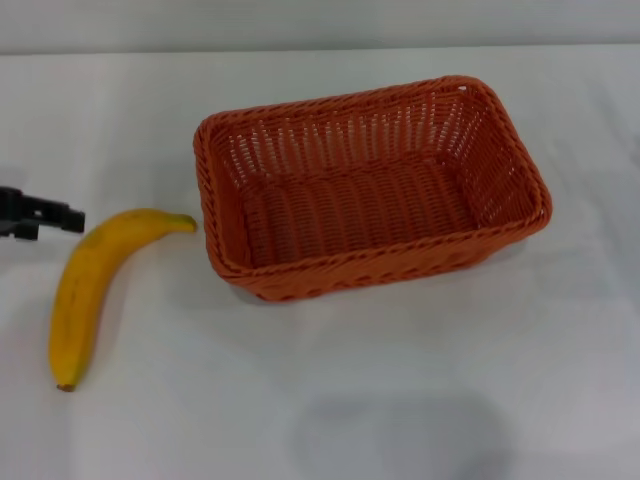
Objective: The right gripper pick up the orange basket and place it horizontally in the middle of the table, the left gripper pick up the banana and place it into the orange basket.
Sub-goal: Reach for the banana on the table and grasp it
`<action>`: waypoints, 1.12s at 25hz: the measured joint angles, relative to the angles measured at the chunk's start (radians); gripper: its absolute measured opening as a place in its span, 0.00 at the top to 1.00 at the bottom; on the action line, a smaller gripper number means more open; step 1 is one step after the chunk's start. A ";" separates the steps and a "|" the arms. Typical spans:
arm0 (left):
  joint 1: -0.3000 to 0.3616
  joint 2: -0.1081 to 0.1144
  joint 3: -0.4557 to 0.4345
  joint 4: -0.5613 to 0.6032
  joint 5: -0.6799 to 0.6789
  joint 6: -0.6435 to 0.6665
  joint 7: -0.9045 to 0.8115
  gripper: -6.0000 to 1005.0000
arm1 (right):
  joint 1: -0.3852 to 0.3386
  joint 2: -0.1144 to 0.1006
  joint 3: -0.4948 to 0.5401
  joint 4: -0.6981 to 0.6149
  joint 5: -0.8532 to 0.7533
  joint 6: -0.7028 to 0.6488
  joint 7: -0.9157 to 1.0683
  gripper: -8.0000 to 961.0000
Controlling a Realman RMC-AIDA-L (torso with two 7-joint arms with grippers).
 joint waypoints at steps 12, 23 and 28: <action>-0.092 -0.063 0.000 0.062 0.202 -0.155 -0.094 0.23 | 0.013 -0.001 0.001 0.006 0.003 -0.001 0.016 0.14; -0.124 -0.074 0.000 0.154 0.287 -0.240 -0.156 0.38 | 0.016 -0.006 0.001 0.000 0.021 -0.001 0.021 0.14; -0.140 -0.082 0.000 0.184 0.308 -0.285 -0.175 0.38 | 0.013 -0.007 0.003 -0.009 0.027 -0.001 0.023 0.14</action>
